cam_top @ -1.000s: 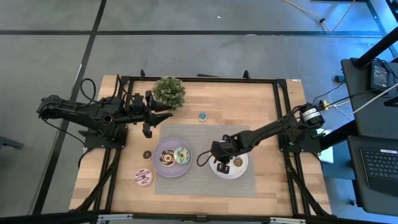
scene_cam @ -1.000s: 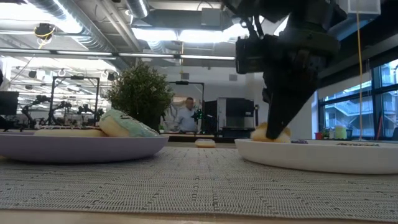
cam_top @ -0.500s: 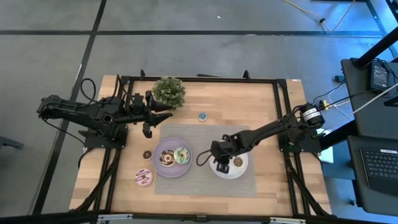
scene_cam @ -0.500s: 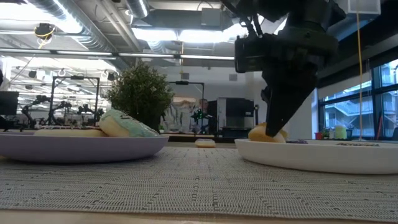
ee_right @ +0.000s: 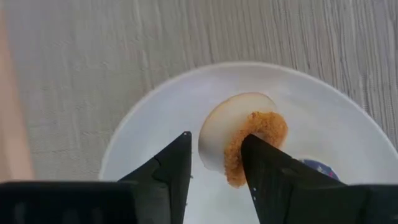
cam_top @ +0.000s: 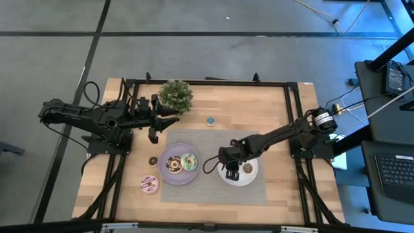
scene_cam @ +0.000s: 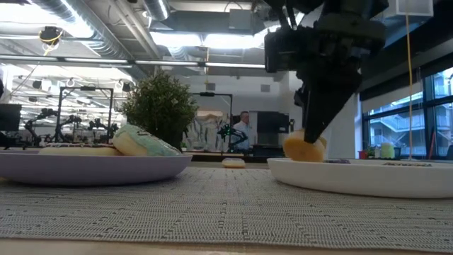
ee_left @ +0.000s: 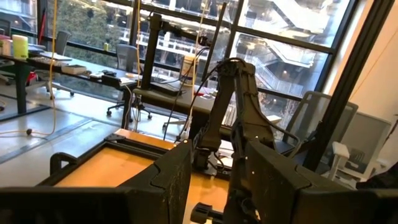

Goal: Pick & Place donuts
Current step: Put the small orange donut on the white plate, then put the small blue donut on the white plate

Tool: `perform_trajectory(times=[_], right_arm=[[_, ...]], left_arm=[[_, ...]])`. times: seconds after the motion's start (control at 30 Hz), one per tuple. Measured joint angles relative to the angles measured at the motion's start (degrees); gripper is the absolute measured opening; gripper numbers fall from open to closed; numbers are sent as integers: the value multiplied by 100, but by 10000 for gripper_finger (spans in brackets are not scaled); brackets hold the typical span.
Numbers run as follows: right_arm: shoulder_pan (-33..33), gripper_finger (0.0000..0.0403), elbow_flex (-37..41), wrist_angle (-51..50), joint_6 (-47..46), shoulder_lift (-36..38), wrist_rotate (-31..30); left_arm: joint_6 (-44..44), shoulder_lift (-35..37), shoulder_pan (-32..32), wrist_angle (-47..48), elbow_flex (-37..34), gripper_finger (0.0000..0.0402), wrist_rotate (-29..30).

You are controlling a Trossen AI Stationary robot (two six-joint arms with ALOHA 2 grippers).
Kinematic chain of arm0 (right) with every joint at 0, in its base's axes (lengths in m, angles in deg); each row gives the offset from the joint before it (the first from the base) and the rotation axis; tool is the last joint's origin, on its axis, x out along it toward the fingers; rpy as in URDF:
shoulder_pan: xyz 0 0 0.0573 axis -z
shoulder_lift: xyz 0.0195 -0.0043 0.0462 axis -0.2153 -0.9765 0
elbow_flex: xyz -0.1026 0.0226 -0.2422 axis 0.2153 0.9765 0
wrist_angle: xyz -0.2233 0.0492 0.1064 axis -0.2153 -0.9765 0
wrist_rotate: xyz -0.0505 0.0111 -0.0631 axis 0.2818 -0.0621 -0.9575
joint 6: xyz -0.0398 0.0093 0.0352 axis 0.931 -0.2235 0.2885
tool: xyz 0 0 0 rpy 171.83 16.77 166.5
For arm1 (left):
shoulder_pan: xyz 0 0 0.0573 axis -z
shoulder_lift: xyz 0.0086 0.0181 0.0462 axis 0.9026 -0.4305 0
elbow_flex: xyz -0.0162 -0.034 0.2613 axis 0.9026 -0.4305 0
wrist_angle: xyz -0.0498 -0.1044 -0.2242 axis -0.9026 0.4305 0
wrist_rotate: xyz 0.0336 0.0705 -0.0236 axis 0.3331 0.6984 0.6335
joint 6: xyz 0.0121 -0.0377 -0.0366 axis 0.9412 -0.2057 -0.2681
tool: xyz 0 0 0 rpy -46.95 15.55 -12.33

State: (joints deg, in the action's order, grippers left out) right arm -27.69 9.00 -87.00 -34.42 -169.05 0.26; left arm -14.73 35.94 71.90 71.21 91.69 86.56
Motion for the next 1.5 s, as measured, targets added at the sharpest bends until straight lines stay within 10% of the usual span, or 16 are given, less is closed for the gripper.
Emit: perform_trajectory(times=[0.6, 1.5], right_arm=[[83, 141, -35, -273, 63, 236, -163], [1952, 141, -354, 821, -138, 674, -621]], left_arm=[[2, -1, 0, 0, 0, 143, 2], [-395, -6, 0, 33, -2, 143, -1055]])
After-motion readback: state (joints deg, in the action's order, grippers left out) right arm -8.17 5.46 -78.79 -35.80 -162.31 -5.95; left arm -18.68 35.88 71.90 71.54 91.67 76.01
